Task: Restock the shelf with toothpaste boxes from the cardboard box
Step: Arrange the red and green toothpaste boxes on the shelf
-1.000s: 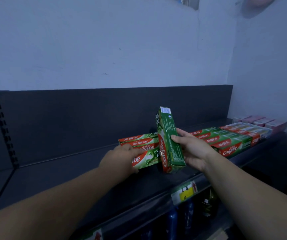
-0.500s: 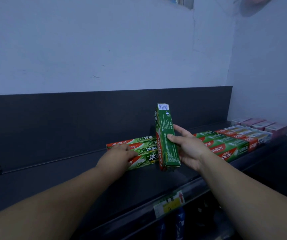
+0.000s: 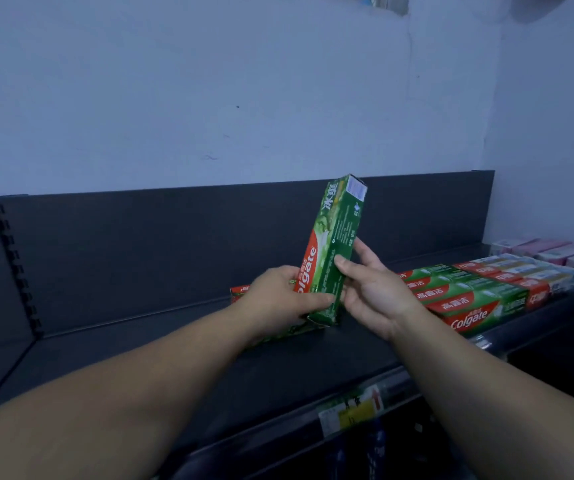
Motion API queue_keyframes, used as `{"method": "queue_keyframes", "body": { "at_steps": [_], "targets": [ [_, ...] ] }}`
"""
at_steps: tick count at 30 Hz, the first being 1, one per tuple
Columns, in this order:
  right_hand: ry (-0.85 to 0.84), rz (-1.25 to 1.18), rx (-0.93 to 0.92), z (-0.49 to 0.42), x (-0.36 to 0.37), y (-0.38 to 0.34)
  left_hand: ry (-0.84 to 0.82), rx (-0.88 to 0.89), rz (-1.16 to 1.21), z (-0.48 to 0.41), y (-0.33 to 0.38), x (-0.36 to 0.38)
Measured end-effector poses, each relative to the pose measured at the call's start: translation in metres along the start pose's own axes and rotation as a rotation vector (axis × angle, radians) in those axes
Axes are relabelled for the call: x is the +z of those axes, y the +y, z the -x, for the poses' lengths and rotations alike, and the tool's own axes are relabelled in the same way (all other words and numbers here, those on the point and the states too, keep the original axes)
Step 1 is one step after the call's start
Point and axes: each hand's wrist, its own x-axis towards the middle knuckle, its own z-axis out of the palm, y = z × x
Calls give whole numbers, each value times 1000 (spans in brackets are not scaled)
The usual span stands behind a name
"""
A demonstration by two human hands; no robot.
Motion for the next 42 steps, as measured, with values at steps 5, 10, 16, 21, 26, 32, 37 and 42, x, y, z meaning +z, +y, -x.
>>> {"method": "queue_keyframes", "body": {
  "at_steps": [5, 10, 16, 21, 26, 32, 37, 42],
  "targets": [
    [178, 243, -36, -2, 0, -14, 209, 66, -583, 10, -4, -30],
    [365, 558, 53, 7, -16, -18, 183, 64, -895, 28, -18, -48],
    [281, 868, 236, 21, -20, 4, 101, 33, -1002, 39, -52, -45],
    [283, 998, 229, 19, -24, 14, 39, -177, -842, 40, -62, -47],
    [305, 1207, 152, 15, -27, 16, 43, -288, -500, 37, -57, -45],
    [372, 1414, 76, 11, -33, 14, 109, -254, -426, 25, -56, -27],
    [413, 1447, 30, 14, -39, 9, 160, -191, -403, 14, -55, -11],
    [423, 1512, -2, 24, -37, 4, 207, -55, -485, 12, -47, -7]
  ]
}}
